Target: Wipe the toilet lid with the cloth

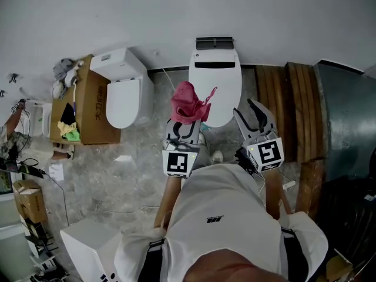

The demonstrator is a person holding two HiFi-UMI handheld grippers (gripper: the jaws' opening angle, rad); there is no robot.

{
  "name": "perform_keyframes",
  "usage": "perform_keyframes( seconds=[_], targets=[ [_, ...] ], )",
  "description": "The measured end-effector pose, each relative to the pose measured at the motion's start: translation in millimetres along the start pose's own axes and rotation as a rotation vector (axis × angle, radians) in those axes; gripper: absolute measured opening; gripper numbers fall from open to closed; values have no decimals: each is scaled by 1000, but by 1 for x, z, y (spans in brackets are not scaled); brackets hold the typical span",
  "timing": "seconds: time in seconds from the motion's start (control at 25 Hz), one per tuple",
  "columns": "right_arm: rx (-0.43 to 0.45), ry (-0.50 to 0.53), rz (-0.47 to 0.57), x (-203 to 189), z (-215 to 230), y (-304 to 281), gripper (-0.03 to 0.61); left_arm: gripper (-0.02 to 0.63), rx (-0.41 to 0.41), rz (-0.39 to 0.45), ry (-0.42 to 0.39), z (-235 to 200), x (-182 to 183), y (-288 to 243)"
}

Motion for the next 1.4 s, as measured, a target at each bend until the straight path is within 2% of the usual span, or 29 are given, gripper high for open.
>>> perform_keyframes(
  seconds=[0.36, 0.6, 1.04, 1.4],
  targets=[
    [-29, -12, -20, -3, 18, -48, 192, 109, -40, -16, -11, -32, -13, -41],
    [-76, -32, -56, -8, 38, -101, 192, 109, -81, -14, 25, -73, -29, -92],
    [-209, -87, -135, -15, 73, -194, 192, 109, -213, -53, 28, -148, -59, -188],
    [-308, -144, -223, -45, 97, -253, 192, 109, -346, -99, 43, -177, -106, -261]
  ],
)
Point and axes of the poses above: the fingertips, and each gripper's own axes: y backward along the fingers, z to its right, x out of its top, the point moved 8 cm from there along y, backward along the fingers, and after that the axes turned 1 degree about x, right-handed, at the moved point
